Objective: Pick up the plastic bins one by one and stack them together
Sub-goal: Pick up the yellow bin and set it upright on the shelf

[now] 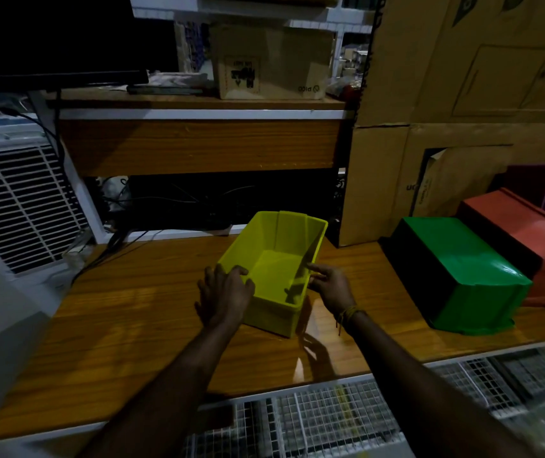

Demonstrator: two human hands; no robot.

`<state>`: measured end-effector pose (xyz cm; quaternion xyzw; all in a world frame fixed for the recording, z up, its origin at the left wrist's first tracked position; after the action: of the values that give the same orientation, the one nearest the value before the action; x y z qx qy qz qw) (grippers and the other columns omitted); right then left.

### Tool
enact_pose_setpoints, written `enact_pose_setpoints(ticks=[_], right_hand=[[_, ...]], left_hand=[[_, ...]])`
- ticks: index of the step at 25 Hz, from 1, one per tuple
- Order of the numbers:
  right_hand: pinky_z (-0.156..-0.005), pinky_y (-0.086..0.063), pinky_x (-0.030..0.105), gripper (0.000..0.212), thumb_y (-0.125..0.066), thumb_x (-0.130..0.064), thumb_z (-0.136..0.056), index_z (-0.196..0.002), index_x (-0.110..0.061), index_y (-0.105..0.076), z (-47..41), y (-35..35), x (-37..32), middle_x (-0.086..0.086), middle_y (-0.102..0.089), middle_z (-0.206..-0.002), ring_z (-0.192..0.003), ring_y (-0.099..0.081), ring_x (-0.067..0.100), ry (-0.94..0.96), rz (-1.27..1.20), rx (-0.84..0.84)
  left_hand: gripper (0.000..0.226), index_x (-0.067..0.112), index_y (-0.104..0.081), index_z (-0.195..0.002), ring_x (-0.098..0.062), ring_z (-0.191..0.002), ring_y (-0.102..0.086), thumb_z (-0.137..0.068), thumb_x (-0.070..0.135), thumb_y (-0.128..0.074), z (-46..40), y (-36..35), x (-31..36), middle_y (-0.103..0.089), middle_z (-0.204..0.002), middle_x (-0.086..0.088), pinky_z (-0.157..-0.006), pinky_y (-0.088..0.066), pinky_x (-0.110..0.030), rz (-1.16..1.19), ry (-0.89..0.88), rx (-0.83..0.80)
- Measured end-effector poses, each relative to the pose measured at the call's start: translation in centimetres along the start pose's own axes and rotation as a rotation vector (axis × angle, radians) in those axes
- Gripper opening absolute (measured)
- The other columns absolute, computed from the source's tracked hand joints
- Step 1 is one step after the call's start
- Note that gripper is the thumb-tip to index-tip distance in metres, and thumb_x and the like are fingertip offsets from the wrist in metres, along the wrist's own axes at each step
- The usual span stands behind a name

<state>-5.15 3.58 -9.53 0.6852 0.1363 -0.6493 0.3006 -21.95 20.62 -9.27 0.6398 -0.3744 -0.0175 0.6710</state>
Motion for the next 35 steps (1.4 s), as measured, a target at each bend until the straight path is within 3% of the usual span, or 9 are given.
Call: enact_pose_setpoints(ticks=[3,6,10,15,19,24,27,30,35], right_hand=[[-0.096,-0.055,0.046,0.041,-0.063,0.005,-0.089,-0.129,-0.003,-0.062,0.4,-0.9,-1.0,0.018,-0.063,-0.129,-0.117,-0.063,0.029,0.105,0.129,-0.03],[-0.094,-0.056,0.046,0.04,-0.068,0.0,-0.088,-0.128,-0.006,-0.064,0.6,-1.5,-1.5,0.017,-0.063,-0.131,-0.113,-0.065,0.028,0.172,0.233,-0.062],[-0.101,-0.049,0.041,0.032,-0.07,-0.011,-0.09,-0.122,-0.007,-0.068,0.3,-1.9,-1.5,0.018,-0.05,-0.135,-0.121,-0.056,0.029,0.287,0.532,-0.051],[-0.089,-0.055,0.045,0.025,-0.065,-0.018,-0.094,-0.118,-0.02,-0.068,-0.2,-3.1,-2.0,0.014,-0.03,-0.158,-0.137,-0.043,0.035,0.41,0.873,-0.049],[-0.101,-0.042,0.05,0.033,-0.059,-0.022,-0.097,-0.129,-0.023,-0.059,-1.5,-3.7,-1.9,0.015,-0.049,-0.143,-0.128,-0.047,0.041,0.425,1.038,-0.062],[-0.11,-0.03,0.057,0.033,-0.058,-0.02,-0.097,-0.129,-0.019,-0.058,-2.4,-3.5,-1.5,0.019,-0.053,-0.13,-0.122,-0.05,0.043,0.411,1.079,0.019],[-0.094,-0.042,0.053,0.028,-0.054,-0.015,-0.098,-0.124,-0.015,-0.062,-2.5,-3.3,-1.4,0.022,-0.054,-0.123,-0.107,-0.055,0.046,0.414,1.031,0.02],[-0.072,-0.05,0.048,0.027,-0.057,-0.006,-0.094,-0.118,-0.013,-0.066,-1.9,-3.2,-1.5,0.021,-0.058,-0.116,-0.095,-0.06,0.044,0.399,0.975,0.049],[-0.077,-0.053,0.054,0.037,-0.06,0.0,-0.089,-0.122,-0.015,-0.064,0.5,-3.3,-0.6,0.018,-0.058,-0.119,-0.098,-0.061,0.042,0.385,0.793,0.102]], left_hand=[[0.026,0.032,-0.069,-0.107,-0.027,-0.131,-0.047,-0.092,0.047,-0.055,2.0,-0.6,2.8,-0.065,-0.127,-0.002,-0.116,-0.012,-0.048,0.067,-0.152,-0.019],[0.035,0.031,-0.068,-0.112,-0.022,-0.108,-0.064,-0.09,0.054,-0.055,4.1,-0.6,5.4,-0.075,-0.102,0.002,-0.113,-0.022,-0.043,0.071,-0.289,-0.101],[0.033,0.029,-0.065,-0.121,-0.028,-0.106,-0.061,-0.092,0.039,-0.053,5.0,0.1,5.2,-0.074,-0.1,-0.001,-0.096,-0.035,-0.04,-0.243,-0.423,-0.011],[0.025,0.025,-0.072,-0.105,-0.027,-0.102,-0.058,-0.086,0.018,-0.058,4.4,1.3,2.5,-0.072,-0.099,0.0,-0.085,-0.045,-0.038,-0.359,-0.388,0.059],[0.027,0.025,-0.073,-0.101,-0.026,-0.096,-0.06,-0.081,0.01,-0.065,3.7,2.5,-1.0,-0.071,-0.095,0.0,-0.079,-0.051,-0.035,-0.376,-0.32,0.13],[0.045,0.023,-0.063,-0.124,-0.028,-0.111,-0.055,-0.085,0.0,-0.056,2.6,3.7,-4.1,-0.064,-0.119,-0.004,-0.089,-0.047,-0.035,-0.336,-0.192,0.167],[0.049,0.019,-0.054,-0.135,-0.03,-0.118,-0.051,-0.089,0.005,-0.055,2.6,2.8,-4.4,-0.057,-0.131,-0.011,-0.097,-0.045,-0.037,-0.315,-0.18,0.153],[0.061,0.02,-0.035,-0.149,-0.045,-0.133,-0.039,-0.091,0.017,-0.053,2.5,0.6,-4.4,-0.036,-0.149,-0.026,-0.108,-0.038,-0.051,-0.306,-0.118,0.109],[0.055,0.035,-0.023,-0.153,-0.051,-0.146,-0.01,-0.102,0.026,-0.041,3.3,-2.1,-0.7,0.0,-0.162,-0.025,-0.112,-0.035,-0.053,-0.151,-0.187,-0.057]])
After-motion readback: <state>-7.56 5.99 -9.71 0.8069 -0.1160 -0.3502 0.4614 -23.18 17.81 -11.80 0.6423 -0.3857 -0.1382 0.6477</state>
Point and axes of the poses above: each hand's wrist, its own z-axis away from the middle knuckle, its own y-axis out of the back of the hand, x = y × z, the point moved 4 cm from there along -z, towards the middle knuckle
